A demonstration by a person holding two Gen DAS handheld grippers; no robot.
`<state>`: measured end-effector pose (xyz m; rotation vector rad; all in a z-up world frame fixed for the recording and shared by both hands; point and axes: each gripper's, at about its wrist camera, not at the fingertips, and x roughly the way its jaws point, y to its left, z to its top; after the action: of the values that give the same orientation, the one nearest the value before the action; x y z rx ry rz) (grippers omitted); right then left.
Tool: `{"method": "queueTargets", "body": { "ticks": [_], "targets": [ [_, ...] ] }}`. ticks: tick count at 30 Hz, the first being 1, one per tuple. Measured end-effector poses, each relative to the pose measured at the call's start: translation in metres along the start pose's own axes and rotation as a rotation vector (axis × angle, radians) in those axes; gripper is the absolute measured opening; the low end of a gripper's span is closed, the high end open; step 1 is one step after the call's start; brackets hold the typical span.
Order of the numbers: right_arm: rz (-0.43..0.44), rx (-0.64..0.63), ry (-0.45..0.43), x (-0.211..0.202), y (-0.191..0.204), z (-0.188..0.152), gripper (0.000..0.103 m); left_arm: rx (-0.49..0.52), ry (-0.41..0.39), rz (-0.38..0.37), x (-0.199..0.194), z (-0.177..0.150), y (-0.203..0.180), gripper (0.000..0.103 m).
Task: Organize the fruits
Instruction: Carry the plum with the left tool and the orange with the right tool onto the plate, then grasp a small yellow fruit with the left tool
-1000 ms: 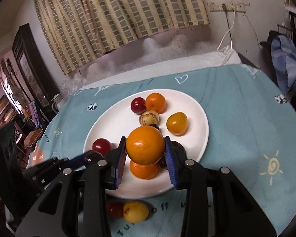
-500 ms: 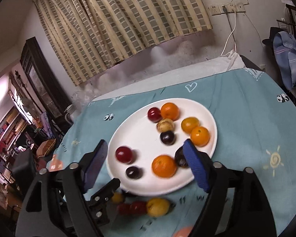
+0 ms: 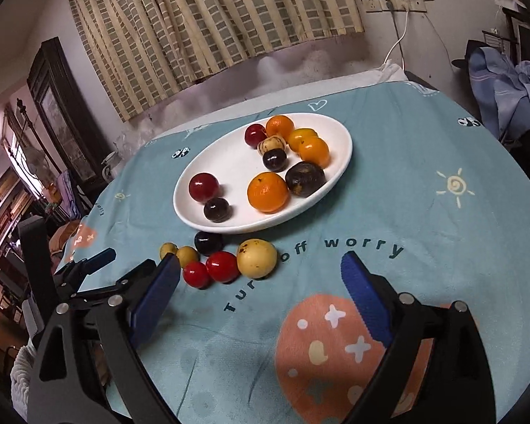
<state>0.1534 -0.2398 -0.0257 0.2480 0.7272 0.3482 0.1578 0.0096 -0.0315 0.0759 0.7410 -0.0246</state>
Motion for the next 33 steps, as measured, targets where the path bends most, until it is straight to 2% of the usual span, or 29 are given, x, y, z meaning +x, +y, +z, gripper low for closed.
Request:
{"method": "queueTargets", "body": {
  "ticks": [7, 11, 13, 15, 19, 24, 25, 30, 33],
  "targets": [
    [-0.013, -0.023, 0.015, 0.002, 0.004, -0.004, 0.092, 0.030, 0.036, 0.004, 0.018, 0.009, -0.008, 0.093],
    [-0.018, -0.026, 0.023, 0.004, 0.004, -0.005, 0.092, -0.003, 0.068, 0.015, 0.025, 0.011, -0.001, 0.093],
    [-0.021, -0.031, 0.028, 0.005, 0.005, -0.006, 0.092, -0.033, 0.081, -0.005, 0.027, 0.012, 0.006, 0.095],
    [-0.023, -0.036, 0.029, 0.005, 0.006, -0.006, 0.092, -0.036, 0.072, 0.013, 0.026, 0.012, 0.010, 0.099],
    [-0.018, -0.029, 0.023, 0.004, 0.004, -0.006, 0.092, -0.006, 0.052, 0.051, 0.019, 0.008, 0.011, 0.099],
    [-0.015, -0.026, 0.012, 0.001, 0.004, -0.004, 0.092, 0.038, 0.040, 0.023, 0.017, 0.006, 0.003, 0.096],
    [-0.015, -0.030, 0.009, 0.001, 0.004, -0.004, 0.092, 0.039, 0.036, 0.014, 0.016, 0.006, 0.003, 0.095],
    [-0.017, -0.049, 0.009, 0.002, 0.008, -0.005, 0.092, 0.035, 0.057, -0.060, 0.023, 0.009, 0.000, 0.066],
    [-0.023, -0.055, 0.009, 0.003, 0.008, -0.005, 0.092, 0.066, 0.057, -0.080, 0.025, 0.010, -0.008, 0.060]
  ]
}}
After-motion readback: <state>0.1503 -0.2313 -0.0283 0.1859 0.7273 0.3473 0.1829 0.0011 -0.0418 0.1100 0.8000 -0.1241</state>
